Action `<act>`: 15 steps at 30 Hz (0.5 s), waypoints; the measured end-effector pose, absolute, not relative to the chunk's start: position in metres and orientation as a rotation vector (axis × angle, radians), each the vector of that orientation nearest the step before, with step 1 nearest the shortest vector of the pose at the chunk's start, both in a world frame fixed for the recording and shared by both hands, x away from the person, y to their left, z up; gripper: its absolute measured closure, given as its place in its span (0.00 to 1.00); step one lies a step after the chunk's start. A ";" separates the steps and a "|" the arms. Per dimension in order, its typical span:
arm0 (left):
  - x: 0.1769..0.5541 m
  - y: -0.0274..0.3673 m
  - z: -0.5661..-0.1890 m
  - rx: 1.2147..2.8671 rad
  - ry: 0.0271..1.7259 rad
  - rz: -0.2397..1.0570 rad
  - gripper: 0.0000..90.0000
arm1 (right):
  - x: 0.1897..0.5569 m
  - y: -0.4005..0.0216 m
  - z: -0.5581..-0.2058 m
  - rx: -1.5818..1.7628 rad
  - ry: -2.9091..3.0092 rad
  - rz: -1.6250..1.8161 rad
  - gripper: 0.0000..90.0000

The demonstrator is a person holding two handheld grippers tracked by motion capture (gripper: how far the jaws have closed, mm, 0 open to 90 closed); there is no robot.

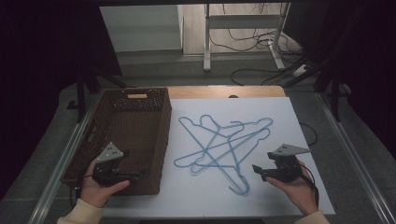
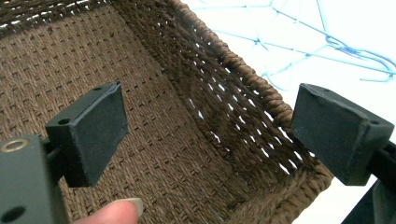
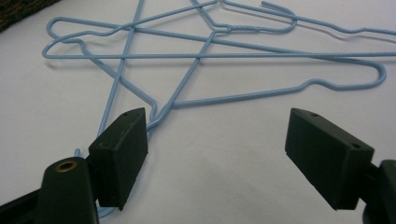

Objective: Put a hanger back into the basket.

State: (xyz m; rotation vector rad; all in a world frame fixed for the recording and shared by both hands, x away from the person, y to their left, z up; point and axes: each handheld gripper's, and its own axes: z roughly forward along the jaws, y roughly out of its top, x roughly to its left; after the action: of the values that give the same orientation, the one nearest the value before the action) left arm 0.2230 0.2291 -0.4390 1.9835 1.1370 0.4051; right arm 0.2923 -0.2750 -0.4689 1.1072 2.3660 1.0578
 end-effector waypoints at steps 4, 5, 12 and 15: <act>0.222 0.229 -0.439 1.986 1.138 0.407 0.13 | 0.293 -0.275 -0.470 1.112 2.370 1.037 0.25; 0.222 0.229 -0.439 1.985 1.139 0.406 0.13 | 0.293 -0.275 -0.470 1.112 2.370 1.037 0.25; 0.220 0.230 -0.437 1.976 1.142 0.410 0.13 | 0.295 -0.270 -0.468 1.113 2.380 1.027 0.26; 0.220 0.230 -0.437 1.976 1.142 0.410 0.13 | 0.297 -0.268 -0.468 1.110 2.387 1.021 0.27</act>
State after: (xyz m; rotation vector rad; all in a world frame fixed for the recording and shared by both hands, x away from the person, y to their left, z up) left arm 0.2195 0.2301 -0.4366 1.9764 1.1416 0.4097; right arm 0.2971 -0.2677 -0.4683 1.1101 2.3866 1.0209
